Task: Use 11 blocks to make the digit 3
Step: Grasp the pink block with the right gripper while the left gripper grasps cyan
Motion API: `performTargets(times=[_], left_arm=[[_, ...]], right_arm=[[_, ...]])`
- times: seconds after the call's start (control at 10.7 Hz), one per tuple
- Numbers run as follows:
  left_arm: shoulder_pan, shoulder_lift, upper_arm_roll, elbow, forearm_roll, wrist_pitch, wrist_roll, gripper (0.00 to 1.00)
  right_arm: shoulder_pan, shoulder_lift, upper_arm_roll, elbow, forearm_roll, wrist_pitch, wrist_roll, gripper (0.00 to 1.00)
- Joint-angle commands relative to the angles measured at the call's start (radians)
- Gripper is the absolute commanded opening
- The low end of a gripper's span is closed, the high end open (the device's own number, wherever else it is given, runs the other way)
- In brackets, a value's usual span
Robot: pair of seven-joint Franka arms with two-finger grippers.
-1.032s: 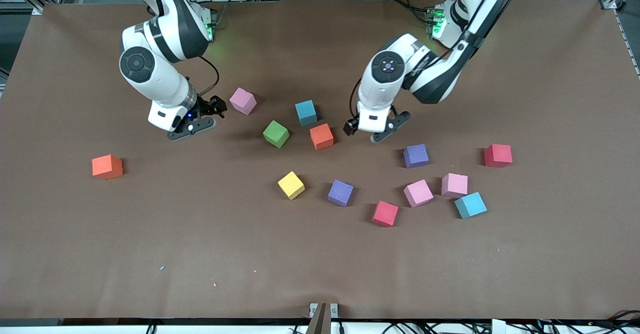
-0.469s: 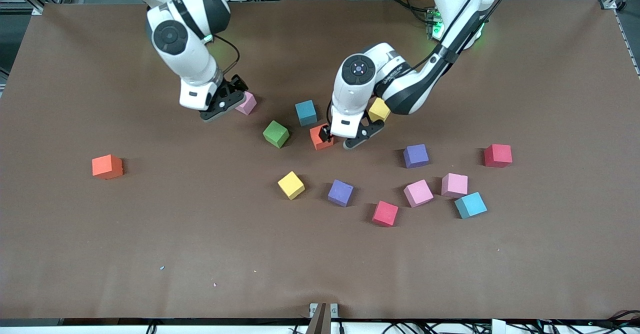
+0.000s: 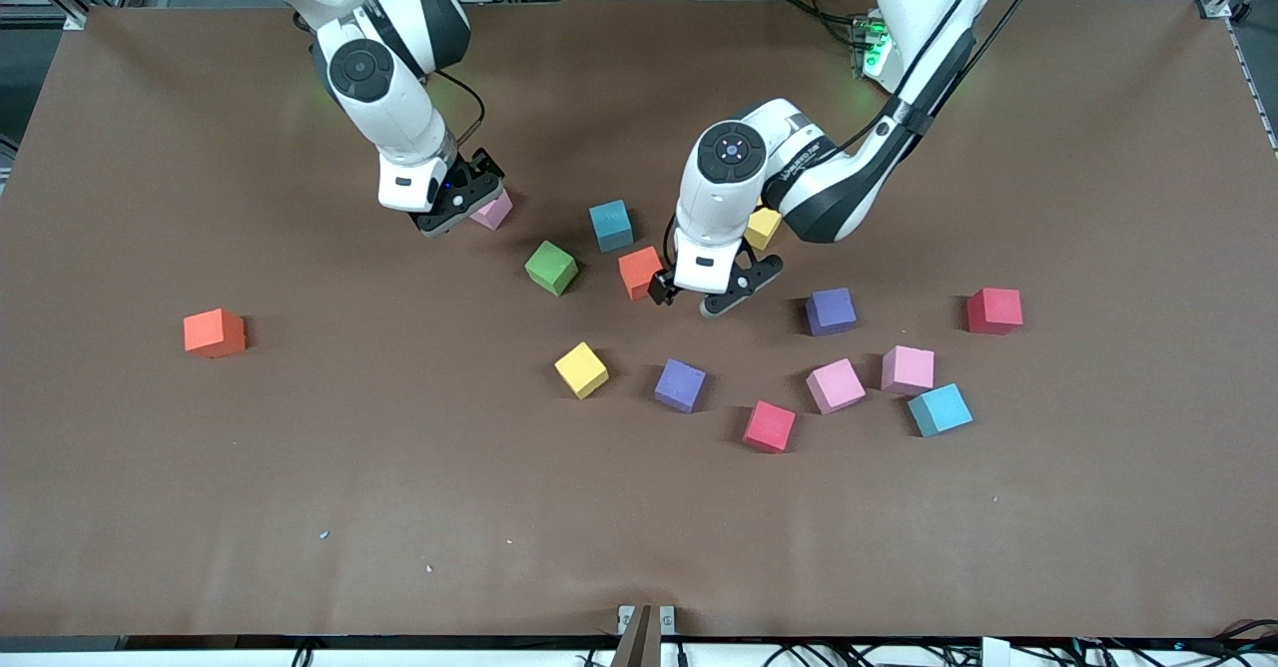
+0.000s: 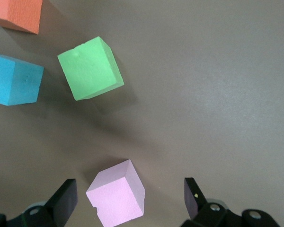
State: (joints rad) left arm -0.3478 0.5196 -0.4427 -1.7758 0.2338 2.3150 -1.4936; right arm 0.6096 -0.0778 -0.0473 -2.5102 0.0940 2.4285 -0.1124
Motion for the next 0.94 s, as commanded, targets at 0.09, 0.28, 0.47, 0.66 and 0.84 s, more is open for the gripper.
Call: performTargets(times=[0.09, 0.28, 0.47, 0.66, 0.84], left_arm=[[-0.037, 0.054, -0.004, 0.033, 0.051, -0.008, -0.002, 1.00], [-0.060, 0.123, -0.004, 0.077, 0.110, -0.008, -0.013, 1.00], [-0.092, 0.140, -0.005, 0.096, 0.104, -0.008, -0.039, 1.00], [-0.143, 0.137, -0.005, 0.098, 0.107, -0.008, -0.108, 1.00], [-0.201, 0.138, -0.005, 0.101, 0.102, -0.008, -0.167, 1.00]], right_arm=[[0.019, -0.017, -0.006, -0.094, -0.002, 0.107, -0.016, 1.00], [0.061, -0.008, -0.006, -0.113, -0.002, 0.119, -0.036, 1.00], [0.129, 0.001, -0.006, -0.143, -0.002, 0.159, -0.055, 1.00], [0.134, 0.003, -0.006, -0.180, -0.002, 0.191, -0.111, 1.00], [0.080, 0.018, -0.009, -0.180, -0.002, 0.190, -0.228, 1.00]])
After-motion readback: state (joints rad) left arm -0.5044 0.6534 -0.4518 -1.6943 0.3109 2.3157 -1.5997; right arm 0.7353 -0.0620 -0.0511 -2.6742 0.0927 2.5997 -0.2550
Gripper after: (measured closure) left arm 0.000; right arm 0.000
